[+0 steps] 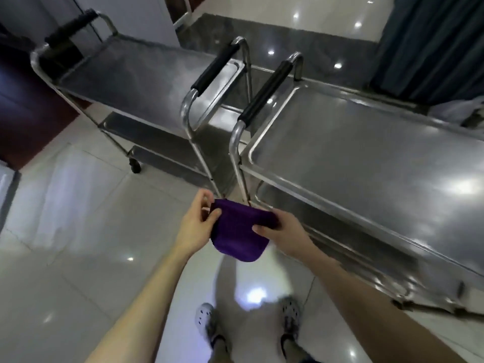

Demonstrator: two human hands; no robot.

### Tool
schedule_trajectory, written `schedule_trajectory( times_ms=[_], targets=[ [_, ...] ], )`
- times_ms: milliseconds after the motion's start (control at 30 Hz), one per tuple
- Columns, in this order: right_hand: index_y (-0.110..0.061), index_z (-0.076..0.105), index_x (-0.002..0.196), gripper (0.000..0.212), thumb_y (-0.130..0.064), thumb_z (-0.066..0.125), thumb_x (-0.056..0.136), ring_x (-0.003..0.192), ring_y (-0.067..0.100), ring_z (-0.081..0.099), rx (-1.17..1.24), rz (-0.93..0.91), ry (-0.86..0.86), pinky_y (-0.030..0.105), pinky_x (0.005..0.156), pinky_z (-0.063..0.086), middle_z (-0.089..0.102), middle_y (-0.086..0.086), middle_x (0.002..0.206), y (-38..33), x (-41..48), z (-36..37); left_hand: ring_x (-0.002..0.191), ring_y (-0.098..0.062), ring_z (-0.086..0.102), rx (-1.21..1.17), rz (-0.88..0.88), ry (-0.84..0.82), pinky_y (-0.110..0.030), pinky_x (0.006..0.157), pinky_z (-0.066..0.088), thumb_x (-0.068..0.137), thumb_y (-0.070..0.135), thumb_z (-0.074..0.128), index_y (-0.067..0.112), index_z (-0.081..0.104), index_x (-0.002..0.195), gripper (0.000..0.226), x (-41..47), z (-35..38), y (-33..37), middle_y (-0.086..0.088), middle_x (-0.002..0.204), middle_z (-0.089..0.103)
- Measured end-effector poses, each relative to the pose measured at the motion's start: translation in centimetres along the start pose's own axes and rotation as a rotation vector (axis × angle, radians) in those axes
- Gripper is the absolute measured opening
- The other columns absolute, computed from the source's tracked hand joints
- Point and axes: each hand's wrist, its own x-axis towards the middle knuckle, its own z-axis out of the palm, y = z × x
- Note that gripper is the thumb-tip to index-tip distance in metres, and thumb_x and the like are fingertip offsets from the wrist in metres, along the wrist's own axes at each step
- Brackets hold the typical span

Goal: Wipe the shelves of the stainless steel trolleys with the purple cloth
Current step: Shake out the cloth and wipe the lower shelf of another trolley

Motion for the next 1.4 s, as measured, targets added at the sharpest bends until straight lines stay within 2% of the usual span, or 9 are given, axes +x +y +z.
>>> schedule_trajectory(
  times_ms=[100, 233, 433, 600, 733, 933, 1200, 1300, 1400],
  targets=[
    [-0.041, 0.073, 0.102, 0.023, -0.024, 0.085, 0.092, 0.088, 0.000, 0.074, 0.011, 0.065, 0.150, 0.020, 0.075, 0.056, 0.079, -0.018, 0.094, 1.8, 1.1, 1.5, 0.071, -0.014, 0.058, -0.051, -0.010, -0.112, -0.038, 0.067, 0.048, 0.104, 0.002, 0.064, 0.021, 0.058, 0.089, 0.025, 4.9, 2.3, -2.6, -0.004, 0.082, 0.064],
    [-0.034, 0.075, 0.117, 0.023, -0.033, 0.081, 0.095, 0.095, 0.003, 0.074, 0.055, 0.207, 0.436, 0.028, 0.081, 0.062, 0.079, -0.016, 0.103, 6.0, 1.8, 3.6, 0.090, -0.022, 0.070, -0.175, -0.025, -0.401, -0.032, 0.070, 0.057, 0.089, -0.026, 0.060, 0.018, 0.075, 0.108, 0.051, 10.0, 4.4, -6.6, -0.007, 0.104, 0.076],
    [-0.047, 0.065, 0.114, 0.016, -0.039, 0.071, 0.102, 0.095, -0.002, 0.072, 0.070, 0.277, 0.577, 0.023, 0.079, 0.058, 0.074, -0.031, 0.105, 16.1, 4.7, 8.6, 0.092, -0.006, 0.074, -0.014, 0.045, -0.478, -0.016, 0.074, 0.059, 0.095, -0.016, 0.064, 0.030, 0.084, 0.081, 0.053, 14.0, 11.3, -16.7, 0.011, 0.099, 0.078],
    [-0.055, 0.056, 0.115, 0.012, -0.045, 0.058, 0.109, 0.089, 0.004, 0.073, -0.039, 0.263, 0.621, 0.028, 0.076, 0.059, 0.075, -0.026, 0.099, 28.3, 9.3, 11.4, 0.106, -0.014, 0.069, 0.138, 0.223, -0.515, -0.036, 0.095, 0.060, 0.097, 0.000, 0.069, 0.025, 0.081, 0.108, 0.030, 17.6, 19.3, -27.0, 0.004, 0.123, 0.068],
    [-0.032, 0.053, 0.130, 0.025, -0.046, 0.056, 0.110, 0.084, 0.009, 0.071, -0.058, 0.334, 0.722, 0.033, 0.069, 0.059, 0.072, -0.017, 0.097, 39.7, 14.7, 12.4, 0.117, -0.015, 0.062, 0.312, 0.389, -0.641, -0.031, 0.099, 0.054, 0.085, 0.011, 0.079, 0.029, 0.067, 0.132, 0.051, 21.7, 26.5, -35.2, 0.011, 0.143, 0.050],
    [-0.024, 0.022, 0.128, 0.059, -0.005, 0.067, 0.095, 0.081, 0.013, 0.073, -0.012, 0.213, 0.770, 0.018, 0.056, 0.051, 0.069, -0.002, 0.091, 53.2, 22.0, 12.4, 0.130, -0.025, 0.060, 0.443, 0.438, -0.689, -0.034, 0.107, 0.052, 0.094, 0.014, 0.072, 0.022, 0.053, 0.155, 0.065, 28.6, 36.4, -44.5, -0.002, 0.152, 0.047],
    [-0.026, 0.058, 0.132, 0.032, -0.021, 0.064, 0.101, 0.119, 0.020, 0.059, -0.150, 0.038, 0.987, 0.032, 0.099, 0.047, 0.063, 0.004, 0.131, 58.5, 29.2, 7.8, 0.150, -0.023, 0.044, 0.257, 0.455, -0.510, -0.032, 0.123, 0.039, 0.098, 0.017, 0.067, 0.024, 0.037, 0.167, 0.075, 34.4, 43.1, -45.3, -0.010, 0.168, 0.033],
    [-0.023, 0.051, 0.157, 0.054, -0.044, 0.056, 0.108, 0.144, 0.039, 0.045, -0.451, 0.301, 0.706, 0.044, 0.123, 0.035, 0.051, 0.020, 0.156, 59.9, 31.8, 5.5, 0.102, 0.008, 0.067, 0.126, 0.333, -0.394, -0.030, 0.086, 0.061, 0.095, 0.031, 0.070, 0.025, 0.064, 0.141, 0.047, 33.6, 41.9, -48.1, 0.005, 0.125, 0.069],
    [-0.030, 0.046, 0.161, 0.058, -0.053, 0.049, 0.108, 0.155, 0.041, 0.029, -0.664, 0.334, 0.641, 0.055, 0.129, 0.020, 0.034, 0.022, 0.169, 61.6, 32.8, 7.3, 0.061, -0.009, 0.060, 0.031, 0.166, -0.076, -0.043, 0.065, 0.054, 0.086, 0.049, 0.078, 0.026, 0.063, 0.081, 0.028, 31.1, 39.7, -52.5, 0.010, 0.069, 0.065]
  ],
)
